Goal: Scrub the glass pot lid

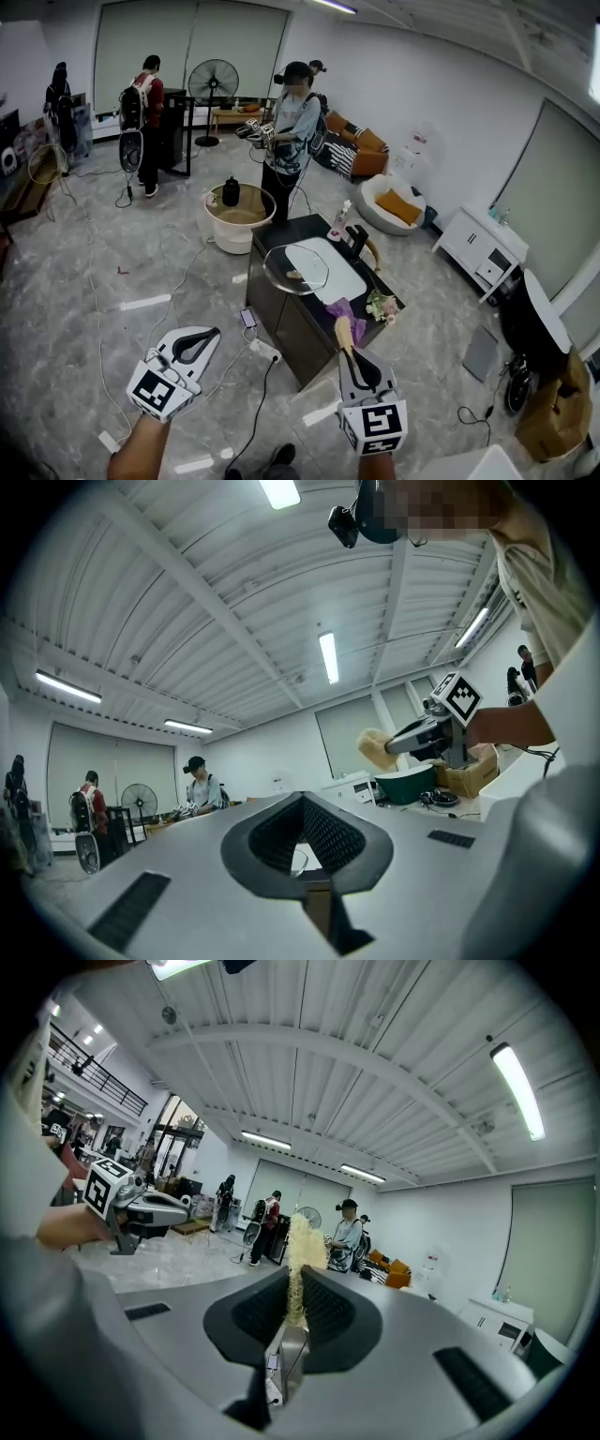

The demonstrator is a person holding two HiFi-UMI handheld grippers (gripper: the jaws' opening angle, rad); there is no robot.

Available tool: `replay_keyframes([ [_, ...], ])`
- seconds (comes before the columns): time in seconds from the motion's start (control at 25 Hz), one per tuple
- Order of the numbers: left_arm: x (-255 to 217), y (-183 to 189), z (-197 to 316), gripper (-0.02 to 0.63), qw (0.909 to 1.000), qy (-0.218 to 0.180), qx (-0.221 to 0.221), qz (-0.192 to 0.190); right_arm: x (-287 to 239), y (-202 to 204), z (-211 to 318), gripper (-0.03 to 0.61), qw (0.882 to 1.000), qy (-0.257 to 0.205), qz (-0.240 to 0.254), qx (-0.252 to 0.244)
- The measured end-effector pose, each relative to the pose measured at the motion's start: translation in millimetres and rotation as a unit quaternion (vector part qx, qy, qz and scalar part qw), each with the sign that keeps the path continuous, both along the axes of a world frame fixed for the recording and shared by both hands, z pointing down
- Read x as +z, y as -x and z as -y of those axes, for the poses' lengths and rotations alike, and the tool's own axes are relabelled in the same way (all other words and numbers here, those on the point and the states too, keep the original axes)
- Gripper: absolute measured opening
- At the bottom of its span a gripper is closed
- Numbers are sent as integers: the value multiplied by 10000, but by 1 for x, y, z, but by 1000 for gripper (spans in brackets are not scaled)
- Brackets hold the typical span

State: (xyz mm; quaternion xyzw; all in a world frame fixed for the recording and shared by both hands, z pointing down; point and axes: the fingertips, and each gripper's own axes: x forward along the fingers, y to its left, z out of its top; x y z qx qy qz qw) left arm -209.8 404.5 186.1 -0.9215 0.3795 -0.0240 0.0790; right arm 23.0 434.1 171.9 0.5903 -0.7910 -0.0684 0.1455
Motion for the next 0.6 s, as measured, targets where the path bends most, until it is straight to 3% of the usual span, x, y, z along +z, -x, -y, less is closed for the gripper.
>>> replay_keyframes([
  [0.24,-4,-27,38,15,9995,-184,-272,-19,10,-33,51,38,9996,100,175,-209],
  [0.6,1,-106,92,14,9993,52,-333,186,14,-78,126,38,9975,124,232,-656],
])
